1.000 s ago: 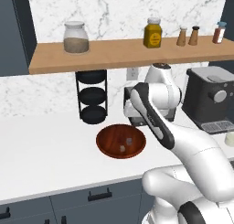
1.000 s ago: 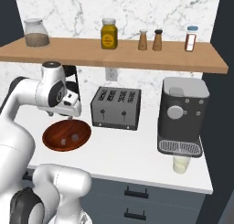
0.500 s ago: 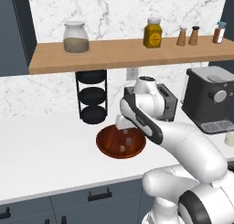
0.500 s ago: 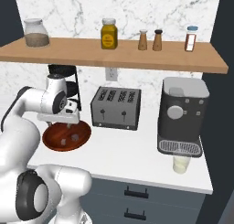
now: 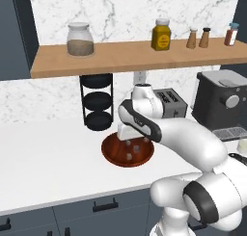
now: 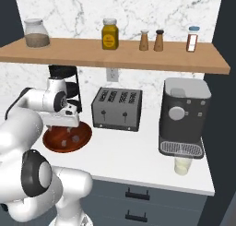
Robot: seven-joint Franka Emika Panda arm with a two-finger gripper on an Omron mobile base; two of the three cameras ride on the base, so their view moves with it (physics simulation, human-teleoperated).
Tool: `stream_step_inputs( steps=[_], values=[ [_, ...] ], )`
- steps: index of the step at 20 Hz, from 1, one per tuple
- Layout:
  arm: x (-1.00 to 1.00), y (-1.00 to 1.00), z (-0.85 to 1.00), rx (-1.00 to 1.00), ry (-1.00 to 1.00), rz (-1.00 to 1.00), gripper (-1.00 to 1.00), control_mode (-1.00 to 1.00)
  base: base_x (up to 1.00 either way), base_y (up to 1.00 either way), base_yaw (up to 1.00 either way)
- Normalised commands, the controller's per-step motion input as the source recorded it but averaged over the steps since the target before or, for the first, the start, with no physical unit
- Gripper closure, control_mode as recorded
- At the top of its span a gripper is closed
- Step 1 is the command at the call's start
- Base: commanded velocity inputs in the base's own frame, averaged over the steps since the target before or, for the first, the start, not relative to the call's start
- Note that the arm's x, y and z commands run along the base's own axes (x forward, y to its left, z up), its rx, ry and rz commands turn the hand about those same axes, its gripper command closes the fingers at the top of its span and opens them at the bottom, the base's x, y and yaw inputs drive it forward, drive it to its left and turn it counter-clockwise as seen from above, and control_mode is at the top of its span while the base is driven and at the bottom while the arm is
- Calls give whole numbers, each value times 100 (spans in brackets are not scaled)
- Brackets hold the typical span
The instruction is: Grab a lemon wedge from the fridge and one ice cube from the ice bowl, and put them in the glass of lemonade.
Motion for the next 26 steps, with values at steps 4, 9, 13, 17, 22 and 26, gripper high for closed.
stream_step_inputs(
  steps=[4,9,13,17,22,26],
  values=[
    [0,0,-47,0,5,0,-100,-100,0,0,0],
    [1,2,-55,0,9,0,-100,-100,0,0,0],
    [18,24,-29,0,5,1,-100,-100,0,0,0],
    [34,26,-8,0,11,0,-100,-100,0,0,0],
    [16,2,-10,0,5,0,-100,-100,0,0,0],
    [3,0,-12,0,0,0,-100,-100,0,0,0]
  ],
)
